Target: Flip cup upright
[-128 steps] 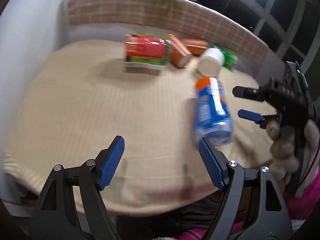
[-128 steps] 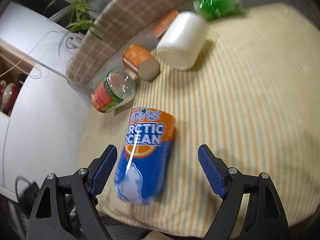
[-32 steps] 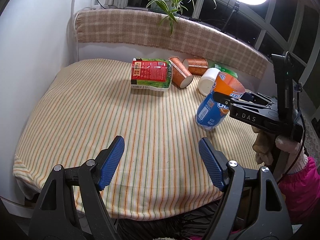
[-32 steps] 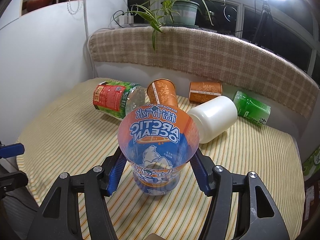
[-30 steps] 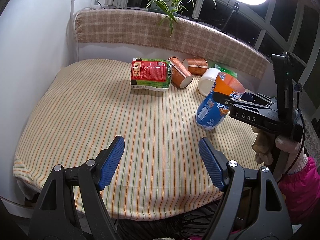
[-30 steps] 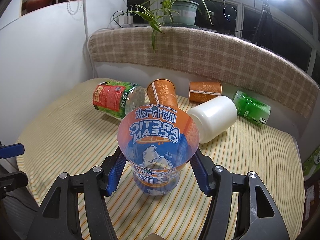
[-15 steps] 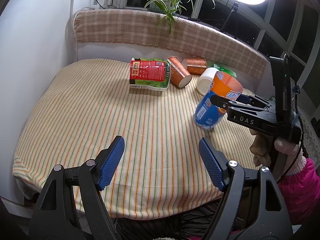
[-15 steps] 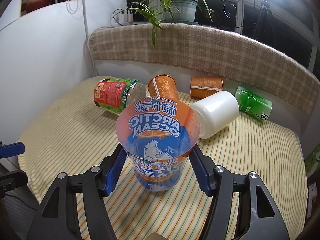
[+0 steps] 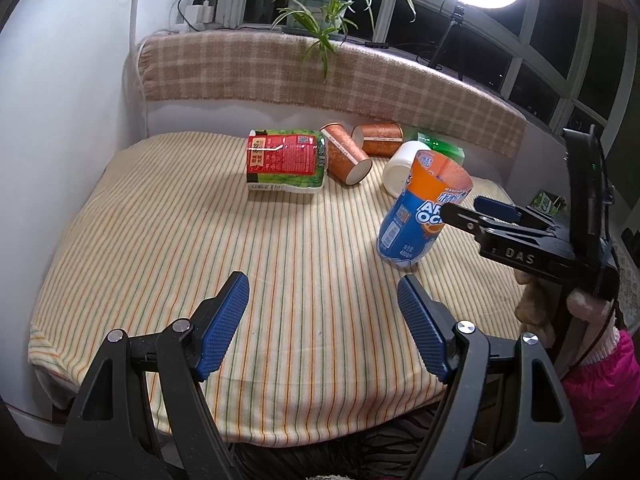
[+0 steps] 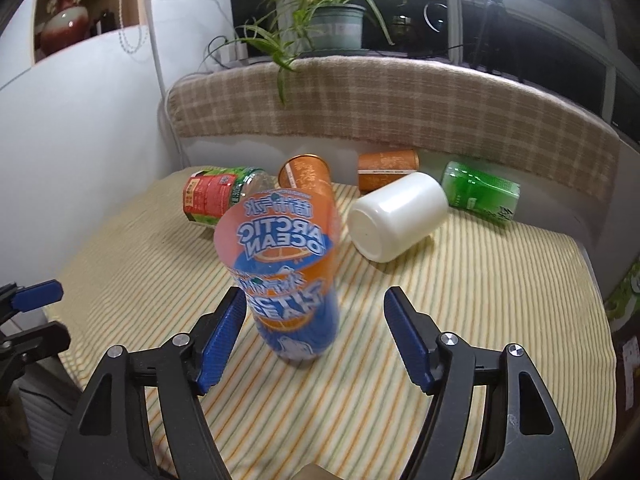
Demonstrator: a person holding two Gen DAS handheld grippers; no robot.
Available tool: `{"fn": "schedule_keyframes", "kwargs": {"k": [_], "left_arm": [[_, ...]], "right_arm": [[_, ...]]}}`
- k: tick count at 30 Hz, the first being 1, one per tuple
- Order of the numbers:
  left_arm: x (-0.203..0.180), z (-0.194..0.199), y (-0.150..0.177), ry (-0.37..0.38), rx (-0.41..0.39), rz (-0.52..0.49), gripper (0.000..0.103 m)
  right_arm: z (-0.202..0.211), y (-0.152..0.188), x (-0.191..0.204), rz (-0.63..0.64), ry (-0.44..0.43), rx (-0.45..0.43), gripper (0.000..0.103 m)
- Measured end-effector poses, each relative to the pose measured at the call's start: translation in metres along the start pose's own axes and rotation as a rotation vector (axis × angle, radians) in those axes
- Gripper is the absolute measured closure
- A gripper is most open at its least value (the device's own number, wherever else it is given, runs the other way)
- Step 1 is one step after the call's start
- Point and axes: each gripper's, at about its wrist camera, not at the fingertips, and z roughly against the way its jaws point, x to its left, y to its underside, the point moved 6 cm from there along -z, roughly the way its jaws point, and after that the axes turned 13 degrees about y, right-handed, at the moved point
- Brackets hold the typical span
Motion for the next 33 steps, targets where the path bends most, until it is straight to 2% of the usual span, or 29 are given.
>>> {"fn": "schedule_keyframes", "kwargs": {"k": [10,15,17,21,23,25,28,30,33], "left_arm": [[-0.01,-0.002,-0.015,-0.002,-0.045,-0.045,0.024],[-0.016,0.005,-0.031,-0.016,-0.12,-0.079,0.024],[-0.021,0.009,-0.039,-0.027,-0.161,-0.105,0.024],[-0.029,0.018,-0.054,-0.05,-0.234,-0.142,0.023],[-0.031,0.024,-0.059,-0.057,-0.269,-0.148,0.019],[-0.032,0.031,-0.064,-0.065,-0.315,-0.151,0.009],[-0.033,0.042,-0.068,-0.088,-0.378,-0.159,0.007],[-0.034,0.046,-0.069,-0.101,-0.401,-0.167,0.0],[-0.032,0.048,-0.069,-0.112,-0.413,-0.171,0.0]], "right_arm": [[0.029,0.007,-0.03,-0.106,0.034,-0.028,0.032],[0.05,0.011,-0.043,-0.168,0.063,-0.06,0.031],[0.062,0.011,-0.049,-0.206,0.076,-0.09,0.023],[0.083,0.007,-0.059,-0.261,0.105,-0.15,0.023],[0.094,0.005,-0.063,-0.278,0.133,-0.185,0.022],[0.102,0.003,-0.065,-0.28,0.167,-0.216,0.022],[0.113,0.0,-0.067,-0.27,0.221,-0.267,0.021],[0.117,-0.001,-0.066,-0.263,0.248,-0.291,0.021],[0.119,-0.002,-0.067,-0.264,0.274,-0.308,0.021]]}}
